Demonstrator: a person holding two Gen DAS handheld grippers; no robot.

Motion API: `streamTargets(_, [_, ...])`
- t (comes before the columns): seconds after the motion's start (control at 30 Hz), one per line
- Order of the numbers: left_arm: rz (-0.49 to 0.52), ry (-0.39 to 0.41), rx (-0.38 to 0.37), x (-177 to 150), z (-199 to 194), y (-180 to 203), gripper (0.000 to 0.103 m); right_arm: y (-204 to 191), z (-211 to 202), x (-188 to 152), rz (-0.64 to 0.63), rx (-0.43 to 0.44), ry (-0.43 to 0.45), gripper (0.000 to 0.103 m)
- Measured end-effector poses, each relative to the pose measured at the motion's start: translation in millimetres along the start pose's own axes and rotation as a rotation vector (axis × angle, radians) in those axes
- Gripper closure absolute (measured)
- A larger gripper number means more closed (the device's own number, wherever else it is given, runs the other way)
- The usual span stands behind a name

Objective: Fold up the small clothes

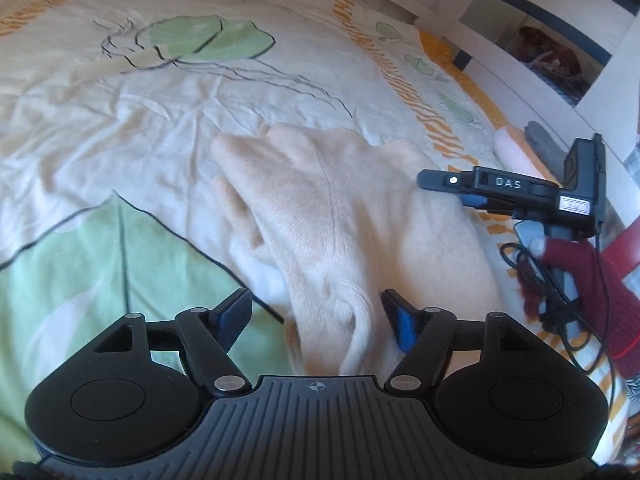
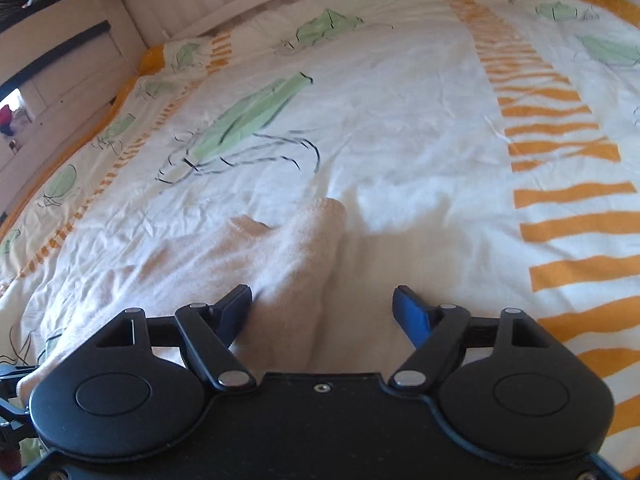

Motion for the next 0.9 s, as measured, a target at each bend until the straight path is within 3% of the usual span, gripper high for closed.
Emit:
streamTargets(0.13, [0.086, 0.12, 0.107, 16.3, -27.1, 5.5, 0.033, -17.4, -33.8, -2.8, -0.069, 0.017, 0.055, 0.023])
streamTargets(0.2, [0.101, 0.161, 0.14, 25.6, -29.2, 7.1, 0.033, -27.8, -43.7, -9.0, -0.094, 0.029, 0.047, 0.017])
streamTargets(0.27, [0.102, 0.158, 0.158, 30.6, -20.0, 8.5, 0.032, -36.8, -48.8, -18.1, -0.122, 0.02, 0.025, 0.01])
streamTargets(0.33, [0.115, 0.145, 0.174, 27.4, -9.3, 9.4, 0.032, -42.8, -49.6, -30.1, -0.157, -0.006, -0.016, 0.01])
streamTargets(0.43, [0.18, 0.101, 0.281, 12.4, 8.5, 2.4, 0.028, -40.5, -46.1, -59.0, -0.197, -0.075, -0.122, 0.009])
streamTargets(0.53, [0.084, 0.107, 0.273, -0.2, 10.1, -17.3, 0.018, -26.9, -41.6, -86.7, -0.134, -0.099, -0.229, 0.001])
streamTargets(0.63, [0.007, 0.108, 0.261, -3.3, 7.0, -29.6, 0.008, -23.4, -47.5, -93.2, -0.132, -0.103, -0.205, 0.001])
streamTargets(0.9, [0.049, 0.12, 0.306, -3.9, 15.2, -30.5, 0.0, -27.4, -45.7, -97.4, -0.175, -0.144, -0.189, 0.0])
Point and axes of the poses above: each gripper's, at about its wrist camera, not at the fingertips, and z roughly the way its jaws point, y to its right, x to its top, the point moved 7 cm from there along z, roughly the way its jaws point, and after that the axes turned 2 degrees about y, right-handed, at the moved point
